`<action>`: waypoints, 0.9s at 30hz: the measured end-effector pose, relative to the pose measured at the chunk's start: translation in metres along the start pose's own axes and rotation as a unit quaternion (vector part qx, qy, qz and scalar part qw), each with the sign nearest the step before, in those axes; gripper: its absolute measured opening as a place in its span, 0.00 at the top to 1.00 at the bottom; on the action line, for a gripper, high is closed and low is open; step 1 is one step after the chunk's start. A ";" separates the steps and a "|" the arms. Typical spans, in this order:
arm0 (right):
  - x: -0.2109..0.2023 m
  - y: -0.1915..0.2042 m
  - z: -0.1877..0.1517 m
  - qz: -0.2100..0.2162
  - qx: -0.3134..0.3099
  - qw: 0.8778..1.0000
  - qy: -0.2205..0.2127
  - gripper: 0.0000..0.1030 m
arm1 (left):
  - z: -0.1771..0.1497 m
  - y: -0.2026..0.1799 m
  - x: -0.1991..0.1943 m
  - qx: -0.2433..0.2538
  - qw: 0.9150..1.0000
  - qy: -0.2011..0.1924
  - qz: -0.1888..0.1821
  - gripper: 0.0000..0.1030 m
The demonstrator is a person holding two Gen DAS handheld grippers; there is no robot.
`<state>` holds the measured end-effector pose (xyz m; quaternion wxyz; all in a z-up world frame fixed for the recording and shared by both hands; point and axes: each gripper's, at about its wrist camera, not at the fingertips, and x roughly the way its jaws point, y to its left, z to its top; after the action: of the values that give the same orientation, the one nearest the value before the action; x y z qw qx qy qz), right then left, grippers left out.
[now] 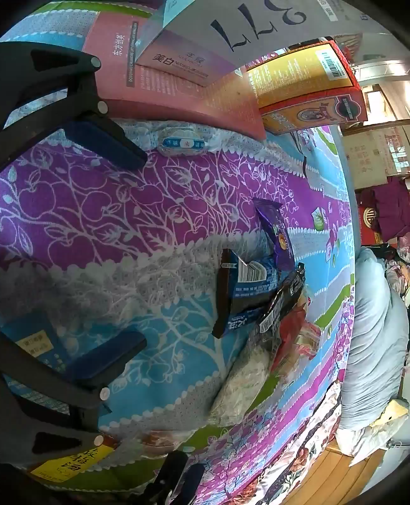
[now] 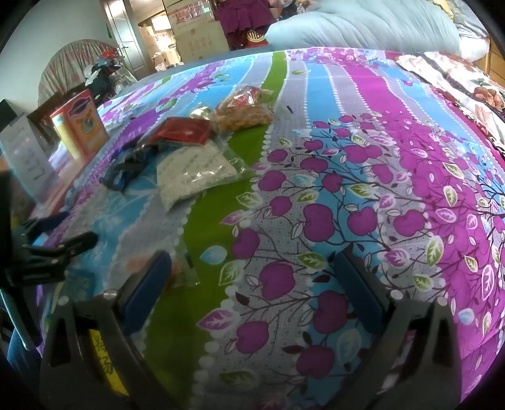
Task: Organize snacks
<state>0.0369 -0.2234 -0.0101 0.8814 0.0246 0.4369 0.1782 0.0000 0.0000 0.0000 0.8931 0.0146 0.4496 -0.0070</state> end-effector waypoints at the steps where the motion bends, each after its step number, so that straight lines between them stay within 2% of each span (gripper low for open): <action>1: 0.000 0.000 0.000 0.001 0.001 1.000 -0.001 0.00 | 0.000 0.000 0.000 0.000 1.000 0.000 0.000 0.00; 27: 0.000 0.000 0.000 0.003 0.003 1.000 0.000 0.00 | 0.000 0.000 0.000 0.000 1.000 0.000 0.000 0.00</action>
<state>0.0374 -0.2232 -0.0101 0.8808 0.0283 0.4372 0.1798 0.0000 -0.0001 0.0000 0.8932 0.0142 0.4494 -0.0071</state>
